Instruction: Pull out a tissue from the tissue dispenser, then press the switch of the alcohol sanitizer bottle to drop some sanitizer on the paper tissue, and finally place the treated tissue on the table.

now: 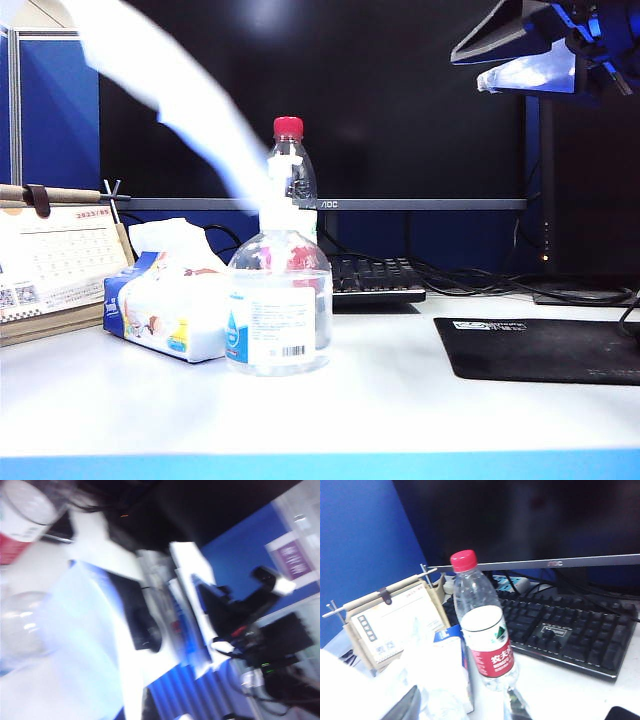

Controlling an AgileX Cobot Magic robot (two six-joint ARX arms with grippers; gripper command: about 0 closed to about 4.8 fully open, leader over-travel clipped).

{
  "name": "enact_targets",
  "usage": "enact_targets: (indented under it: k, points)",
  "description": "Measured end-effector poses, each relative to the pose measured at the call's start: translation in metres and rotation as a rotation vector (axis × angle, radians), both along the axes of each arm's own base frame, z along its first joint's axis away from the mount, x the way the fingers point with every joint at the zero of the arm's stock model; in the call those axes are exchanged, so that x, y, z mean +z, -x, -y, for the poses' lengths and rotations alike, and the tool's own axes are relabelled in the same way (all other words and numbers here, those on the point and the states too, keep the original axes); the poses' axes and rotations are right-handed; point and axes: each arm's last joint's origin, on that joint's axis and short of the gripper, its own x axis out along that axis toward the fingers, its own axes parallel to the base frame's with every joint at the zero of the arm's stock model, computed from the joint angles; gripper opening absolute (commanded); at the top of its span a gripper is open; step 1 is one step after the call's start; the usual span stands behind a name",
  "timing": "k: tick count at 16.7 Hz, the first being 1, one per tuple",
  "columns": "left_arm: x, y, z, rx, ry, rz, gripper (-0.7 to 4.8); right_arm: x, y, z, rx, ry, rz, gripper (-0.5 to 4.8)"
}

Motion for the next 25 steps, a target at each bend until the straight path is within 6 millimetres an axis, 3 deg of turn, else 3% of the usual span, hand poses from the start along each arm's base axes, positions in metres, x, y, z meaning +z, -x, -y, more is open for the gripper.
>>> enact_targets:
  k: [4, 7, 10, 13, 17, 20, 23, 25]
  points:
    - [-0.01, -0.003, 0.001, -0.004, 0.035, -0.01, -0.06, 0.007, 0.0, 0.0, 0.001, -0.024, 0.066, 2.12]
    - [-0.04, -0.003, 0.002, -0.018, 0.096, -0.128, -0.06, 0.007, 0.0, 0.0, 0.001, -0.025, 0.067, 2.12]
    - [-0.035, 0.007, 0.024, -0.123, 0.211, -0.098, -0.06, 0.007, 0.0, 0.0, 0.001, -0.024, 0.067, 2.12]
    - [-0.046, 0.014, 0.056, -0.165, 0.167, -0.155, -0.06, 0.005, -0.001, 0.0, 0.002, -0.022, 0.06, 2.12]
    - [-0.066, -0.013, 0.075, -0.077, 0.13, -0.139, -0.06, 0.006, 0.0, -0.002, 0.06, -0.021, 0.062, 2.12]
    - [-0.081, -0.03, 0.089, -0.128, 0.192, -0.186, -0.06, 0.006, 0.0, -0.002, 0.061, -0.02, 0.062, 2.12]
    - [-0.073, -0.04, 0.096, -0.157, 0.339, -0.099, -0.06, 0.005, 0.0, -0.002, 0.062, -0.017, 0.061, 2.12]
    - [-0.073, -0.043, 0.093, -0.139, 0.338, -0.089, -0.06, 0.0, -0.004, -0.003, 0.065, -0.009, 0.036, 2.12]
